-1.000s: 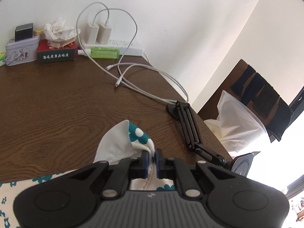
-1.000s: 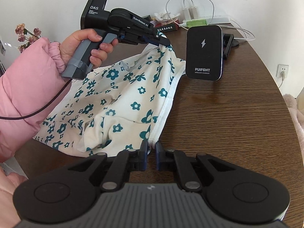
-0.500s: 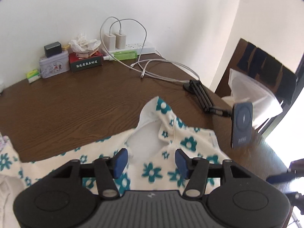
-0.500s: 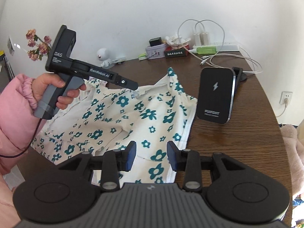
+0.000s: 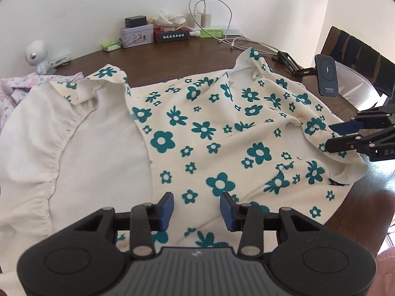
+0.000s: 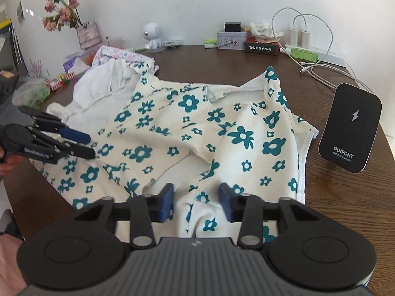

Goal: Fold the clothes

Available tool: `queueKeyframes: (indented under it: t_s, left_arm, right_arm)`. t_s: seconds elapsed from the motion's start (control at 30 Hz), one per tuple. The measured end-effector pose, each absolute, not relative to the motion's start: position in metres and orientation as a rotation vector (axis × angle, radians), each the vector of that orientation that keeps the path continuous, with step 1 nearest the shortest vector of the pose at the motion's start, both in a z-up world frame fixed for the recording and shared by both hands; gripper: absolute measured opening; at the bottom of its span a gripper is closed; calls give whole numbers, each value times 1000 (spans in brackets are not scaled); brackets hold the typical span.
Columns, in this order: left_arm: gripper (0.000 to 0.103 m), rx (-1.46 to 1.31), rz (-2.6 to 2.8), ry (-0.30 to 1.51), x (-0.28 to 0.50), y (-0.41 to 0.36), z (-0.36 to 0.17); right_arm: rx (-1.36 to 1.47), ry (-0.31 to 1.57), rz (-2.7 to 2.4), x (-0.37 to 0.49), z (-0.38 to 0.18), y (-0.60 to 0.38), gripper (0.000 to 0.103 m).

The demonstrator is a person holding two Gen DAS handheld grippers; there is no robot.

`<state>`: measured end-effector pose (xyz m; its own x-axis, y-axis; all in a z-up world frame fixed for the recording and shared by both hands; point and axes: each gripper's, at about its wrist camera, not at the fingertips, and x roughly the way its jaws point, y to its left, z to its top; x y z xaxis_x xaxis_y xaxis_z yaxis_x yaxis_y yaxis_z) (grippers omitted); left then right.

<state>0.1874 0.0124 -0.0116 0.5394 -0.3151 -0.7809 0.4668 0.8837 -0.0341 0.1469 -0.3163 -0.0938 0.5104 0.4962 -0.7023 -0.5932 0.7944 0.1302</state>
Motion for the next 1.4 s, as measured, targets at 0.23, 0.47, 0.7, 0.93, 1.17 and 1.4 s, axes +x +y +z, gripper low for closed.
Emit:
queueKeyframes:
  t_s: [0.23,0.47,0.7,0.93,1.17,1.4]
  left_arm:
    - [40,162,-476,862,184,19,-9]
    - [48,154,-504,813,187,11,4]
    - [49,215,-572,794,194,-23,1]
    - [41,263,-602,821,196,-43,-18]
    - [42,290,-619,803,194,-44,-20]
    - [42,289,-624,786,190,-44,-21]
  right_arm:
    - [-195,835,644,131,-87,-331,7]
    - [-112,834,692,145,-69,-337,40]
    - [23,838,724,239,-22,-278,51]
    - [164,1046,522,338,-78,-237,49]
    - [297,1132,502,358,-110,-237,17]
    - [305,1053,493,370,-104,-235,6]
